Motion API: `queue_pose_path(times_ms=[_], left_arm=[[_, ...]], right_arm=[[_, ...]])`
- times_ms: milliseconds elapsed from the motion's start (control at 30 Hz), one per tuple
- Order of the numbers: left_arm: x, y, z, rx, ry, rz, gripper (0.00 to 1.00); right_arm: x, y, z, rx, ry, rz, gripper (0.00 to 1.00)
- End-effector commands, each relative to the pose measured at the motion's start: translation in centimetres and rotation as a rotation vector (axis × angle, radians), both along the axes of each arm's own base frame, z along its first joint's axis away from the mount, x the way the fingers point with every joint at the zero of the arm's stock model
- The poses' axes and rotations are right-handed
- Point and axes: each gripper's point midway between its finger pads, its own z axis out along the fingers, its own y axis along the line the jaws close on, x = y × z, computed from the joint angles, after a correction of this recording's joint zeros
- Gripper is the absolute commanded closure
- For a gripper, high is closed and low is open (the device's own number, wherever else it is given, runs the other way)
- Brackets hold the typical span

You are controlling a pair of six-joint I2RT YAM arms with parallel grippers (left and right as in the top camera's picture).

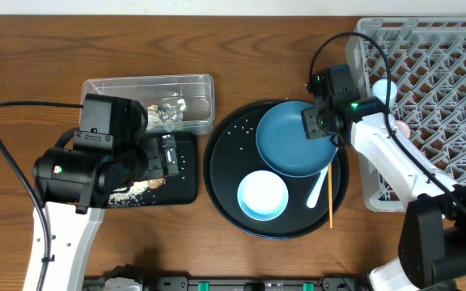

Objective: Sort waste into correct bins and load items into the dishwasher rack
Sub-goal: 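Move the right gripper to the teal plate rim and grasp it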

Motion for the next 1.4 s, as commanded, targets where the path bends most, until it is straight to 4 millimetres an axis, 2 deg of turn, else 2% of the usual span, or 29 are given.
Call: queue_pose_path(times_ms=[0,267,433,700,1067,1267,1367], left_arm=[[-0.1,0.2,-0.2,0.014,0.006,0.001,0.02],[-0.1,0.2,-0.2,0.014,0.006,0.001,0.02],[-0.1,0.2,-0.2,0.014,0.006,0.001,0.02],[-0.1,0.2,-0.2,0.014,0.006,0.001,0.02],[-0.1,0.2,-0.2,0.014,0.006,0.001,0.02],[-0.1,0.2,-0.2,0.014,0.006,0.001,0.02],[-0.1,0.2,-0.2,0.014,0.006,0.001,0.02]], right_arm=[[-0.1,-1.5,-1.6,-0.070,0.021,-0.025,0.42],[0.1,-3.1,-3.7,-0.117,0.062,-0.059,0.42],[-0.3,-3.2,-4.9,-0.108,0.103,-0.058,0.43],[-0.7,-3.2,-5.2,-0.109,0.126,-0.056,0.48],[-1.1,-3.3,-5.6,-0.113,0.139,-0.055,0.50],[-1.5,-3.4,-6.0,-0.115,0.147,-0.055,0.54],[-1.5,-3.4,-6.0,-0.116,0.149,-0.055,0.66]])
